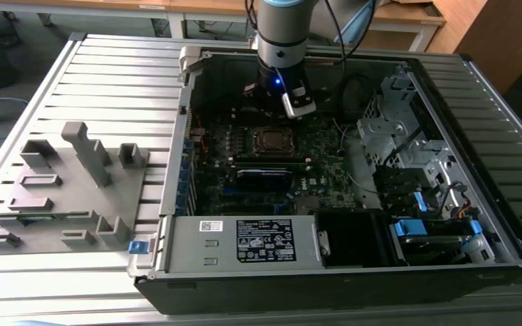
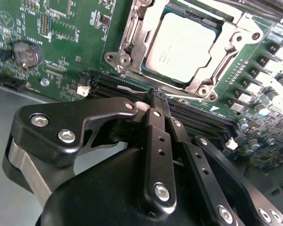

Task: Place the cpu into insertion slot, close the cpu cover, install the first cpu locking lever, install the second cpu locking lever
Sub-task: 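Install the first cpu locking lever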

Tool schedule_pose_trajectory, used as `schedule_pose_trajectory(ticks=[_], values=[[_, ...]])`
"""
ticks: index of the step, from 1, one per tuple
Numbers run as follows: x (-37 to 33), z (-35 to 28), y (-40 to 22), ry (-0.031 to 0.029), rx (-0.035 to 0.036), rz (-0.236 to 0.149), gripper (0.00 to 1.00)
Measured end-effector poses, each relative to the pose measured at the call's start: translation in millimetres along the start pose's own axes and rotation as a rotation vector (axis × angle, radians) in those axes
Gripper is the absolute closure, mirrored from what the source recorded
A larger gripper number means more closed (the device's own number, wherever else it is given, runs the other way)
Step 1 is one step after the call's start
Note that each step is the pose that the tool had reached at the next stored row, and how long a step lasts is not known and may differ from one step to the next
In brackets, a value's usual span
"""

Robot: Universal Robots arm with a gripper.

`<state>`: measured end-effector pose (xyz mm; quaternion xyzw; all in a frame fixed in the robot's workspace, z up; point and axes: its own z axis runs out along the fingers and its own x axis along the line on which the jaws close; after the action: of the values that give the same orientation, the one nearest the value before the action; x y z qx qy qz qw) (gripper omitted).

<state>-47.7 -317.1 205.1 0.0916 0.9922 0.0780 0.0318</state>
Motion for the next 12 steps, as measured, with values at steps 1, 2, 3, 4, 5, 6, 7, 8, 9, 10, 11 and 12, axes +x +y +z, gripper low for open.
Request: schedule_pose_trajectory(ticks=[1, 2, 3, 4, 5, 6, 7, 8, 9, 10, 11, 12], values=[[0.0, -0.1, 0.0, -0.0013, 0.0006, 0.008, 0.9], [0.0, 0.0, 0.0, -0.0022, 0.0009, 0.014, 0.9], [0.0, 0.0, 0.0, -0.0027, 0.001, 0.017, 0.9], [0.0, 0.0, 0.0, -0.003, 0.0011, 0.019, 0.9], [0.0, 0.0, 0.0, -0.0033, 0.0012, 0.021, 0.9], [0.0, 0.0, 0.0, -0.0034, 0.0013, 0.022, 0.9], [0.0, 0.0, 0.0, -0.0035, 0.0013, 0.022, 0.9], [0.0, 0.0, 0.0, -0.0037, 0.0013, 0.023, 0.9], [0.1, 0.0, 0.0, -0.0038, 0.0014, 0.024, 0.9], [0.1, 0.1, 0.1, -0.0041, 0.0016, 0.026, 0.9], [0.1, 0.2, 0.1, -0.0049, 0.0018, 0.031, 0.9], [0.1, 0.3, 0.1, -0.0065, 0.0022, 0.04, 0.9]])
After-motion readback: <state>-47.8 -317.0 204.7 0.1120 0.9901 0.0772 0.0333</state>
